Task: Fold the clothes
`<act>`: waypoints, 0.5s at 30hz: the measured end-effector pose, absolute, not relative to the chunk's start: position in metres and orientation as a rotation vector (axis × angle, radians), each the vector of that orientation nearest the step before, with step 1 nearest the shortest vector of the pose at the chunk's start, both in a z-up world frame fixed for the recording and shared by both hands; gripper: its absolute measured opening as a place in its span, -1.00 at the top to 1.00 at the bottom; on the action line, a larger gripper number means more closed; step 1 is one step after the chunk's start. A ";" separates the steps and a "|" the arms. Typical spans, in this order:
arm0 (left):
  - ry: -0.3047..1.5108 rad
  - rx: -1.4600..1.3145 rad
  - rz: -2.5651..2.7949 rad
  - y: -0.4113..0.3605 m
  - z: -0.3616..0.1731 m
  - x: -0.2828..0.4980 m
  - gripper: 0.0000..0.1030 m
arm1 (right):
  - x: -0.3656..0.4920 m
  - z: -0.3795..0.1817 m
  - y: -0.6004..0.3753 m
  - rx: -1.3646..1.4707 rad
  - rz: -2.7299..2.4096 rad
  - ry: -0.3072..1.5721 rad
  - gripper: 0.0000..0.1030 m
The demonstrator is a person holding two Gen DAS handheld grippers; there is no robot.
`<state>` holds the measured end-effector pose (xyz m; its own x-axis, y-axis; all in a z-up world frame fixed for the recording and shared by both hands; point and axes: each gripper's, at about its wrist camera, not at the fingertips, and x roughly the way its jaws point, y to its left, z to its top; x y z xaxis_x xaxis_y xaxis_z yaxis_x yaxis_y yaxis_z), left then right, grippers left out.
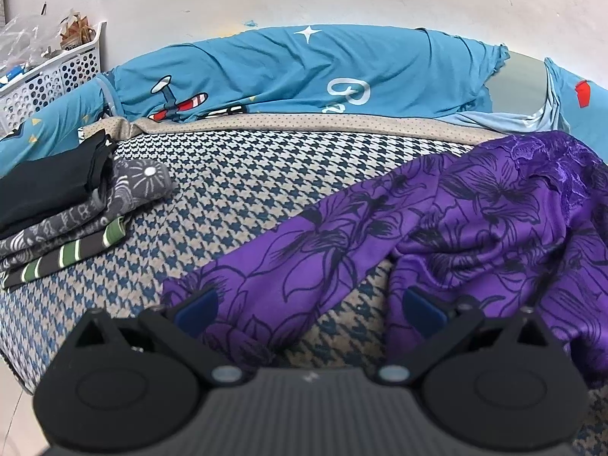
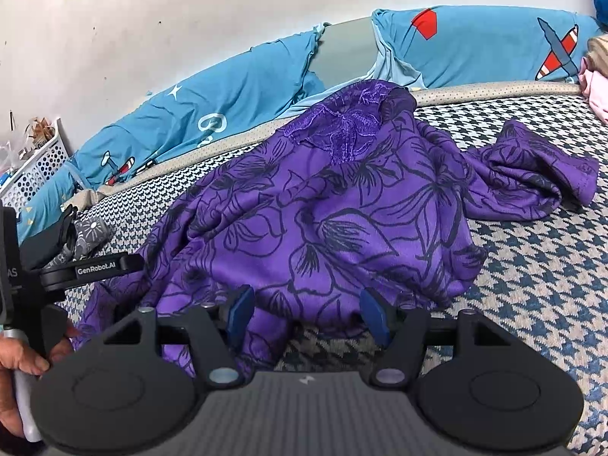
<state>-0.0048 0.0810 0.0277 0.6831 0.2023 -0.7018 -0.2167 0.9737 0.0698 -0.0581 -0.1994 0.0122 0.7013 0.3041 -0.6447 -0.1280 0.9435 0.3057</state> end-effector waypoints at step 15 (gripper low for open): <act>0.771 -0.019 0.257 0.087 0.032 -0.014 -1.00 | -0.068 0.008 -0.198 0.257 0.262 0.762 -0.19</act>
<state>-0.0140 0.0868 0.0324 0.6878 0.2229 -0.6909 -0.2368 0.9685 0.0768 -0.0683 -0.1985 0.0082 0.6941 0.3236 -0.6430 -0.1394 0.9368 0.3209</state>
